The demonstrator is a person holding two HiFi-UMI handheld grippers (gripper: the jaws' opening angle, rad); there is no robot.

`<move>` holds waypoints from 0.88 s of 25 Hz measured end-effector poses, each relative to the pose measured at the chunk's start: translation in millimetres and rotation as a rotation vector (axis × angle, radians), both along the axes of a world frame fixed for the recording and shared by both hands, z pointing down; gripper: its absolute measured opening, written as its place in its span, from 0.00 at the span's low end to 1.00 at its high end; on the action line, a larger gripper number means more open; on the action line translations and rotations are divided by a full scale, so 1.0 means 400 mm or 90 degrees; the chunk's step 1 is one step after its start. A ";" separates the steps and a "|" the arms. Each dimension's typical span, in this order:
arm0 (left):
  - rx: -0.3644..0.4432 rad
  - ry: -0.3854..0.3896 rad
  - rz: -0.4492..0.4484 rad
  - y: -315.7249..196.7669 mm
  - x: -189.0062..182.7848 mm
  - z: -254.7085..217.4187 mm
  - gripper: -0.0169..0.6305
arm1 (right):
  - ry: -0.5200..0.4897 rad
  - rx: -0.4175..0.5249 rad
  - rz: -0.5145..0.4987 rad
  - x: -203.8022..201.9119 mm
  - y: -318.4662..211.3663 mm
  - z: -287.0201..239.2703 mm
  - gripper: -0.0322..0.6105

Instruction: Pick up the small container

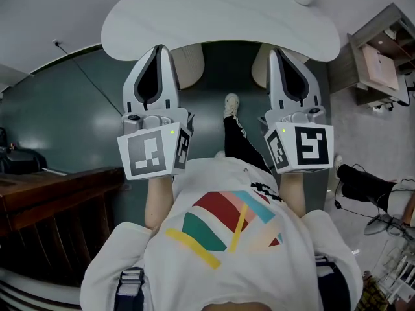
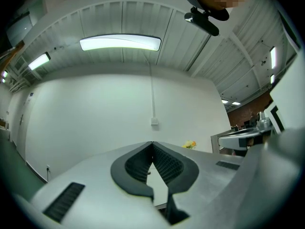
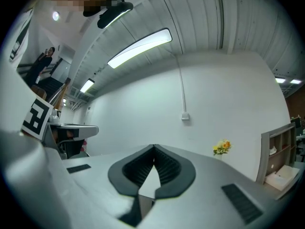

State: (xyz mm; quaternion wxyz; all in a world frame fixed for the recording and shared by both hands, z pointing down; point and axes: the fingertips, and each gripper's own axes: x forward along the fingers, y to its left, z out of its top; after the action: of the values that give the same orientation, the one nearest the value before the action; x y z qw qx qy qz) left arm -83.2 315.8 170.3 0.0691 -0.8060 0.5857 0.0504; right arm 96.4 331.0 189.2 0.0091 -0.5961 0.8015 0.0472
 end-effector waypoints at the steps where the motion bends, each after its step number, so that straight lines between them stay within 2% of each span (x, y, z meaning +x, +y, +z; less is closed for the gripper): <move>1: -0.002 -0.002 -0.001 -0.007 0.002 0.006 0.05 | -0.001 -0.001 -0.002 0.001 -0.009 0.004 0.07; 14: -0.029 -0.005 -0.017 -0.168 -0.005 0.031 0.05 | 0.007 -0.018 -0.038 -0.035 -0.191 0.024 0.07; 22: -0.020 -0.001 -0.019 -0.315 0.023 0.017 0.05 | 0.028 -0.018 -0.064 -0.047 -0.352 0.020 0.07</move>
State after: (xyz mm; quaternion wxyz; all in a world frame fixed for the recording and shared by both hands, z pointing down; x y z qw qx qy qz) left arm -73.8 189.7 177.1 0.0576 -0.7984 0.5981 0.0397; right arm 77.8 190.2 197.1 -0.0144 -0.5540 0.8310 0.0483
